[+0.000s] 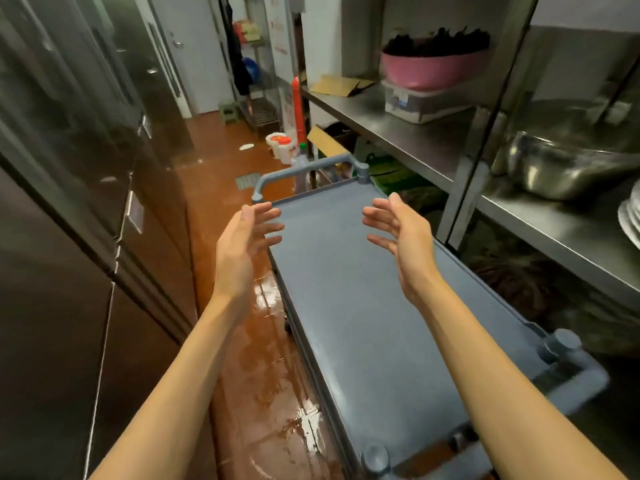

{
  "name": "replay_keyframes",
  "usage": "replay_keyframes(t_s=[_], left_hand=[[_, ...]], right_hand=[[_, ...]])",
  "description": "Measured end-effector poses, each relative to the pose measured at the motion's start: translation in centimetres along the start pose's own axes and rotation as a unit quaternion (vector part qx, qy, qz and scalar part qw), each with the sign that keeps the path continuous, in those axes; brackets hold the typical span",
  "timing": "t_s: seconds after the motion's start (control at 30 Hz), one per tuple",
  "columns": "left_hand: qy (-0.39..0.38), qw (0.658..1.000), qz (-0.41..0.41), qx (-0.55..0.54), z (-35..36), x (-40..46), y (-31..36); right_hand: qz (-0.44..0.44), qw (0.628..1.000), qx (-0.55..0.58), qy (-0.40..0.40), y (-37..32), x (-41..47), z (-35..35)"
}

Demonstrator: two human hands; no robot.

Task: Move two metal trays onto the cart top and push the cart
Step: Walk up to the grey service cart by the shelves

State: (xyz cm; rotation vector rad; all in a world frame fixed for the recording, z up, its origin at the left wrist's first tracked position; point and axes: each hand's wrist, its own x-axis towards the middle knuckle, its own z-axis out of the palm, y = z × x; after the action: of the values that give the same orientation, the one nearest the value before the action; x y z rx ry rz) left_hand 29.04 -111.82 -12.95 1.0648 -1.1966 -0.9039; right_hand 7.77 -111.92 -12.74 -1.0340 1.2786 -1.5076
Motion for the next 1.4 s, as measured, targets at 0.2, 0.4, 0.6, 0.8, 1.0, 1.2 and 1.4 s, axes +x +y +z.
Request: replay_keyframes(t_s=[0.2, 0.4, 0.6, 0.8, 1.0, 1.2, 1.4], left_hand=[[-0.129, 0.989, 0.016, -0.068, 4.5, 12.1, -3.3], [-0.277, 0.955, -0.014, -0.107, 8.1, 22.3, -6.7], [-0.354, 0.928, -0.028, -0.111, 10.2, 26.9, -7.7], [-0.398, 0.913, -0.017, -0.094, 10.2, 27.4, -8.9], [-0.451, 0.888, -0.031, -0.085, 7.4, 27.7, -13.1], [-0.548, 0.835, -0.031, -0.049, 5.6, 31.2, -17.7], [-0.64, 0.764, -0.074, -0.026, 2.5, 35.1, -21.8]], right_hand=[[-0.025, 0.994, -0.017, 0.107, 1.1, 7.5, 0.3], [-0.041, 0.966, -0.001, 0.255, 0.6, 13.5, 2.1], [-0.036, 0.944, -0.007, 0.327, 0.3, 15.1, 4.1], [-0.037, 0.931, -0.008, 0.363, 1.6, 14.6, 4.2], [-0.017, 0.917, 0.002, 0.398, 4.5, 13.2, 6.1], [0.027, 0.887, 0.006, 0.461, 7.6, 12.6, 10.1], [0.056, 0.851, 0.008, 0.523, 10.1, 12.6, 15.6]])
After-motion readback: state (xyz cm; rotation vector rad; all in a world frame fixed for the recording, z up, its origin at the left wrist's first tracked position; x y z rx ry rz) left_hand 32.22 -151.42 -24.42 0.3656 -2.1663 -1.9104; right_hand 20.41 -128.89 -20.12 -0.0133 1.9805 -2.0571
